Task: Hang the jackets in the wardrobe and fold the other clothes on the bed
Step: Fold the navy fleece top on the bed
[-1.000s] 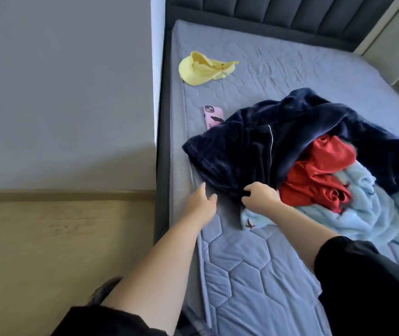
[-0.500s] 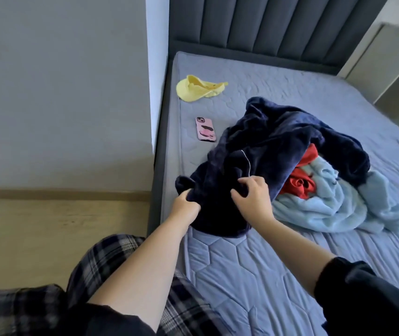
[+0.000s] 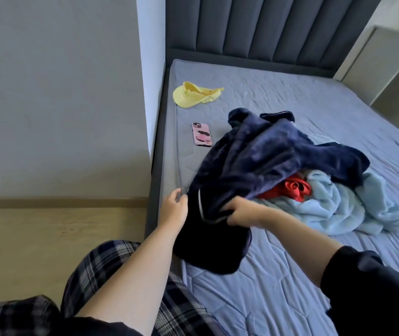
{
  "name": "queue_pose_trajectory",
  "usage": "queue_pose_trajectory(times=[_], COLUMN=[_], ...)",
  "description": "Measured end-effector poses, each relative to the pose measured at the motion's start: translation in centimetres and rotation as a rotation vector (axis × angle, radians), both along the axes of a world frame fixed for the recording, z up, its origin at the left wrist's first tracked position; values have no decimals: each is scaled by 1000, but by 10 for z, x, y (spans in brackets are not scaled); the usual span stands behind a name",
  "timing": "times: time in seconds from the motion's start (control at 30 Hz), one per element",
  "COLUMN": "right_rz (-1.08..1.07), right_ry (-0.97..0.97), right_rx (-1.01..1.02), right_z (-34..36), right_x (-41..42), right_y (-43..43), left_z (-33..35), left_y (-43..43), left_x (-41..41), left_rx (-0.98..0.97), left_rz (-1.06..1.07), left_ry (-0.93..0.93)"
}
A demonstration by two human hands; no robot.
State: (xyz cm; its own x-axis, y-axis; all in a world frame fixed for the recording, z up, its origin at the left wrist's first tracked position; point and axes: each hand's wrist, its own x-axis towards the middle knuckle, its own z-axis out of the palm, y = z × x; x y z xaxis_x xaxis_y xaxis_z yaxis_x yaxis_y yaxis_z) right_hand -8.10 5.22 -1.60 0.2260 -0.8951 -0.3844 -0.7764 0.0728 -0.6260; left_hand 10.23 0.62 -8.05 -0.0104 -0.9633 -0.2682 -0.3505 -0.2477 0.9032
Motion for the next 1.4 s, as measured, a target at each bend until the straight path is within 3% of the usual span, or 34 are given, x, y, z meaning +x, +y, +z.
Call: queue_pose_trajectory(times=[0.07, 0.13, 0.17, 0.27, 0.3, 0.33, 0.43, 0.53, 0.6, 0.73, 0.9, 0.97, 1.07, 1.13, 1.17, 1.27, 1.33, 1.4], right_rz=[238, 210, 89, -479, -653, -802, -1000, -1166, -1111, -486, 112, 89, -267, -384, -440, -610, -598, -413], right_ry=[92, 83, 59, 134, 149, 150, 110, -360, -501, 93, 233, 196, 151, 392, 523, 693, 579, 422], right_rx=[277, 323, 193, -525, -656, -656, -273, 18, 65, 82, 594, 479, -284, -656, -680, -361, -206, -214], right_z=[4, 7, 8, 15, 14, 12, 0, -21, -30, -17, 6, 17, 28, 31, 30, 22, 16, 12], right_x=[8, 10, 7, -10, -18, -26, -42, -40, -37, -19, -4, -11, -33, -55, -69, -109, -117, -98], right_y=[10, 10, 6, -12, -17, -22, -30, -34, -37, -36, -7, -16, -46, -67, -76, -93, -95, -90], left_z=[-4, -8, -11, -17, -18, -18, -20, -12, -9, -10, -14, -18, -18, -18, -18, -20, -20, -18], left_y=[-6, -8, -8, -6, -4, -2, -1, 1, 2, -2, -8, -7, -5, -4, -4, -4, -6, -10], left_x=[-1, 0, 1, 1, 1, 1, 1, 0, 0, -4, -1, -2, -3, -2, -2, -2, -3, -5], left_rx=[142, 261, 269, 202, 196, 198, 196, 223, 260, 290, 360, 316, 228, 232, 248, 314, 350, 374], left_rz=[2, -18, -56, -161, -186, -214, -307, -400, -433, -292, -158, -192, -245, -276, -286, -284, -244, -164], left_ry=[189, 351, 363, 270, 249, 239, 216, 257, 302, 328, 427, 403, 334, 337, 360, 409, 413, 452])
